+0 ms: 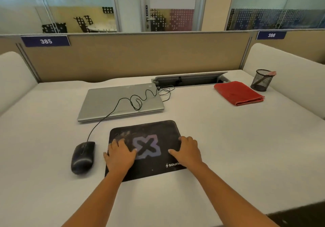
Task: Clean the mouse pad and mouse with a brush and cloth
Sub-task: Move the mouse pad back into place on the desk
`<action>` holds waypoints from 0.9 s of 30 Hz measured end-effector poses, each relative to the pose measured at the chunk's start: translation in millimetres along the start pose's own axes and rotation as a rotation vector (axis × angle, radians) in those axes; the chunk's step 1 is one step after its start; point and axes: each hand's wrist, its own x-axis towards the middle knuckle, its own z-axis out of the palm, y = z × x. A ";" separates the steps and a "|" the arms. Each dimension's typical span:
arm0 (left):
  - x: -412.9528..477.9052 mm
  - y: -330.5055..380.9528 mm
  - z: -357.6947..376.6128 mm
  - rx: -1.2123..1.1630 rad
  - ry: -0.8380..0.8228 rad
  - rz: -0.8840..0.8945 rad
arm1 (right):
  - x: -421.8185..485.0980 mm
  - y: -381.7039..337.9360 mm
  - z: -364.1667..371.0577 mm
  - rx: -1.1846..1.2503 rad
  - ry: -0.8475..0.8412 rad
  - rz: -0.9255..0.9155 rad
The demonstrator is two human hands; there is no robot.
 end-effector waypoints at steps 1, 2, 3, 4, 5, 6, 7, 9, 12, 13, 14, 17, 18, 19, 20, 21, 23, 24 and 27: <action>-0.5 -2.5 -0.5 -0.007 -0.012 -0.015 | -0.4 -0.8 -0.3 -0.006 0.002 0.010; -1.8 -6.0 -1.7 -0.015 -0.021 -0.028 | -2.1 -2.3 -0.1 -0.015 0.001 0.019; -3.7 -9.4 -3.3 -0.023 -0.023 -0.041 | -4.2 -4.1 0.5 -0.025 0.003 0.029; -5.3 -11.9 -4.6 -0.031 -0.022 -0.054 | -5.8 -5.2 0.7 -0.037 0.007 0.041; -6.5 -13.8 -5.7 -0.035 -0.021 -0.068 | -7.3 -6.1 0.5 -0.049 0.014 0.056; -7.7 -15.0 -6.9 -0.034 -0.020 -0.078 | -8.2 -6.9 -0.2 -0.058 0.019 0.076; -8.2 -15.5 -8.1 -0.033 -0.016 -0.084 | -8.5 -7.8 -1.3 -0.061 0.019 0.100; -8.0 -15.4 -10.7 -0.053 -0.011 -0.088 | -7.9 -10.0 -4.4 -0.050 0.002 0.157; -6.0 -15.4 -13.1 -0.123 -0.001 -0.104 | -6.1 -13.8 -6.6 -0.044 -0.038 0.223; -5.5 -16.3 -13.7 -0.154 0.008 -0.116 | -5.4 -14.7 -6.7 -0.046 -0.045 0.239; -4.8 -17.7 -14.6 -0.201 0.019 -0.135 | -4.8 -15.6 -7.0 -0.048 -0.052 0.252; -0.8 -21.7 -19.5 -0.397 0.039 -0.203 | -2.8 -17.5 -8.2 -0.006 -0.087 0.274; 1.0 -22.8 -21.5 -0.442 0.037 -0.216 | -2.5 -18.2 -8.7 0.005 -0.098 0.274; 2.9 -23.5 -23.2 -0.464 0.030 -0.219 | -2.5 -19.1 -9.1 0.002 -0.105 0.270; 4.5 -24.5 -24.6 -0.472 0.019 -0.216 | -2.9 -20.1 -9.3 -0.013 -0.108 0.264; 6.1 -25.4 -25.8 -0.476 0.012 -0.211 | -2.9 -21.4 -9.6 -0.031 -0.105 0.258; 9.1 -27.8 -28.7 -0.474 0.008 -0.205 | -2.8 -24.1 -9.6 -0.059 -0.090 0.248; 10.3 -28.9 -30.4 -0.466 0.009 -0.202 | -2.8 -25.4 -9.2 -0.068 -0.078 0.241; 13.6 -29.8 -34.9 -0.446 0.000 -0.161 | -2.3 -28.5 -7.0 -0.062 -0.044 0.192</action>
